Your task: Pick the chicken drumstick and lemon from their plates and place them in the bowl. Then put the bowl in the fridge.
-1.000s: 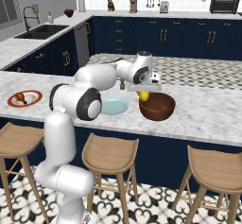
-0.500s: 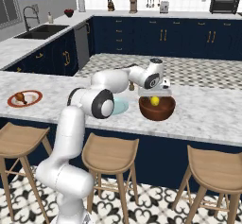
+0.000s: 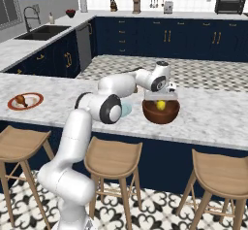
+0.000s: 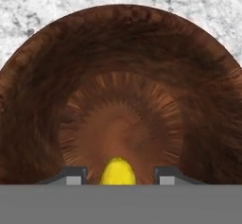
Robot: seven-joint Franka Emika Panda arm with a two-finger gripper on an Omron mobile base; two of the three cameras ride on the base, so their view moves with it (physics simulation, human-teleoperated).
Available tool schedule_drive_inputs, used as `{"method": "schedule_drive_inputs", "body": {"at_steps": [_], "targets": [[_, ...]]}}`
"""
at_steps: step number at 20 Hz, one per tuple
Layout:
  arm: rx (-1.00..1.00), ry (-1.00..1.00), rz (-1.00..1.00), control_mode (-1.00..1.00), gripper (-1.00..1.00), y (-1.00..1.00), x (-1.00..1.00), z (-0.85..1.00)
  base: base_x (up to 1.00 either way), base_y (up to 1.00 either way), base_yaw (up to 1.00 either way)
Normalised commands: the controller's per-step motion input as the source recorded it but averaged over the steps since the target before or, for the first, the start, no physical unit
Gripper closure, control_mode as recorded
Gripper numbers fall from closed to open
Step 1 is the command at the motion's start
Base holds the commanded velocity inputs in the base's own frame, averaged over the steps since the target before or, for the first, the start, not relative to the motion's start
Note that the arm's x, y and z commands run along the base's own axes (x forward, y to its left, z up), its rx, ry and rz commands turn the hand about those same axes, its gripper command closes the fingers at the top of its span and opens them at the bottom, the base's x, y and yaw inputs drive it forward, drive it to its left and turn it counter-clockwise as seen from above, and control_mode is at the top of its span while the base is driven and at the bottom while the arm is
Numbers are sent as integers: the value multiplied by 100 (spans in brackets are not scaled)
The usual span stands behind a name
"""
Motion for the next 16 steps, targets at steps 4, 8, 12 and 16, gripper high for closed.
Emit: {"method": "schedule_drive_inputs", "body": {"at_steps": [4, 8, 12, 16], "targets": [[0, 0, 0, -100, -100, 0, 0, 0, 0, 0, 0], [-3, 0, -2, -100, -100, 8, -12, 12, 0, 0, 0], [-8, 0, -8, -100, -100, 82, -91, 50, 0, 0, 0], [-6, -2, -11, -100, -100, 100, -100, 34, 0, 0, 0]]}}
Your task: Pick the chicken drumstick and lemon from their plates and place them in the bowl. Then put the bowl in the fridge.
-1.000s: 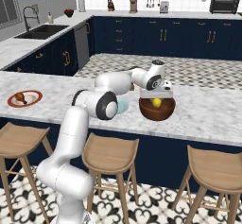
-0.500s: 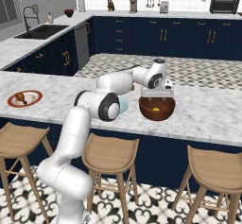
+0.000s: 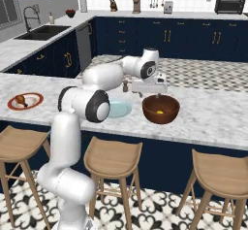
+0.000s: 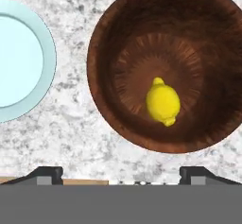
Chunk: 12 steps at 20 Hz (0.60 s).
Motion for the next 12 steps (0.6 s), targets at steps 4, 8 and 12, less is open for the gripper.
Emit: {"method": "schedule_drive_inputs", "body": {"at_steps": [4, 8, 12], "targets": [[-1, 1, -18, -100, -100, 100, -89, 38, 0, 0, 0], [0, 0, -9, -100, -100, 94, -100, 52, 0, 0, 0], [0, -3, -5, -100, -100, 79, -100, 25, 0, 0, 0]]}}
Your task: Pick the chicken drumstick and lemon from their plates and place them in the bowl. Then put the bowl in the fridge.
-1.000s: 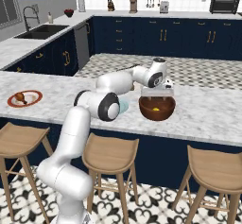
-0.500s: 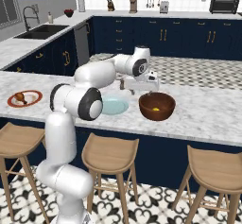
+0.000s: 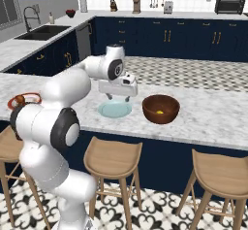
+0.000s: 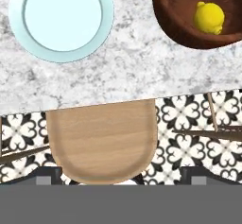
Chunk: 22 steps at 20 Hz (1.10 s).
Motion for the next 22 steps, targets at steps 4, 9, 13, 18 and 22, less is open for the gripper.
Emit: {"method": "schedule_drive_inputs", "body": {"at_steps": [4, 9, 13, 18, 22], "targets": [[0, -3, -1, -100, -100, 71, -100, 29, 0, 0, 0], [2, -1, -1, -100, -100, 46, -100, 11, 0, 0, 0], [8, -12, -8, -100, -100, 28, -93, -14, 0, 0, 0], [0, 0, 0, -100, -100, 1, -3, -1, 0, 0, 0], [0, 0, -3, -100, -100, 36, 0, 0, 0, 0, 0]]}}
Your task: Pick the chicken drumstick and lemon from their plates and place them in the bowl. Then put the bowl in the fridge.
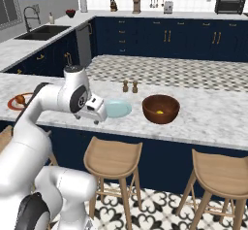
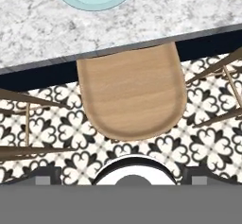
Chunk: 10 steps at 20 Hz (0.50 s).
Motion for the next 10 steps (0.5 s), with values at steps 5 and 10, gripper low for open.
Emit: {"method": "schedule_drive_inputs", "body": {"at_steps": [5, 10], "targets": [[0, 0, 0, 100, -100, 0, 0, 0, 0, 93, -6], [0, 0, 0, 100, -100, 0, 0, 0, 2, 100, 0]]}}
